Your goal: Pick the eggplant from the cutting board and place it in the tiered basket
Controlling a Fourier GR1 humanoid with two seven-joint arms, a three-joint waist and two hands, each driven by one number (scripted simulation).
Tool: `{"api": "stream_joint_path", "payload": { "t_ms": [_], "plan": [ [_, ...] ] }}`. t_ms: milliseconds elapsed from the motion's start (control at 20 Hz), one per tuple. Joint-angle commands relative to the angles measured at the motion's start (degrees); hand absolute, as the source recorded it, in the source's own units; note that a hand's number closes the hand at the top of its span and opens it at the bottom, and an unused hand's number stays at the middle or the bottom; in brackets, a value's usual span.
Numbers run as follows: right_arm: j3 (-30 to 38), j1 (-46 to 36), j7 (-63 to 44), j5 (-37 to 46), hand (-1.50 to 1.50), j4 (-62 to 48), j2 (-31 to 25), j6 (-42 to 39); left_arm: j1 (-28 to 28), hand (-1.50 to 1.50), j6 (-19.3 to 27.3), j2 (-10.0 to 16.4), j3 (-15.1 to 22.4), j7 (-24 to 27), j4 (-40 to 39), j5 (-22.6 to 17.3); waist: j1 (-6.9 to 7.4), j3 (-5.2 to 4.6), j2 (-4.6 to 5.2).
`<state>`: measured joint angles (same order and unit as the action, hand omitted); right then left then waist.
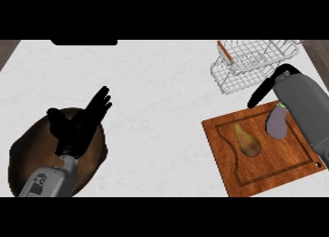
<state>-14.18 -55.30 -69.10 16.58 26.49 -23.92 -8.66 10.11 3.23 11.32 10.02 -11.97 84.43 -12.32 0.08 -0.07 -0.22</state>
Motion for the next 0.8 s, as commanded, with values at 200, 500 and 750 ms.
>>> {"api": "stream_joint_path", "payload": {
  "t_ms": [200, 500, 750],
  "plan": [
    [-0.45, 1.85, -9.69, 2.31, -1.50, -0.01, 0.75, 1.26, -0.04, 0.00, -0.66, 0.05, -0.87, -1.66, 1.26, -0.30, -0.42, 0.03, -0.12],
    [0.34, 3.53, -8.41, 3.47, -1.50, 0.66, 1.40, 3.78, -0.14, 0.00, -0.73, -1.34, -0.78, 0.86, -0.83, 1.17, -0.40, 0.03, 0.04],
    [2.44, 3.77, -7.33, 2.96, -1.50, 0.22, -0.53, 2.38, 0.23, 0.00, -0.93, -0.99, -1.68, -0.26, -0.47, 1.30, -0.23, 0.04, 0.14]
  ]
}}
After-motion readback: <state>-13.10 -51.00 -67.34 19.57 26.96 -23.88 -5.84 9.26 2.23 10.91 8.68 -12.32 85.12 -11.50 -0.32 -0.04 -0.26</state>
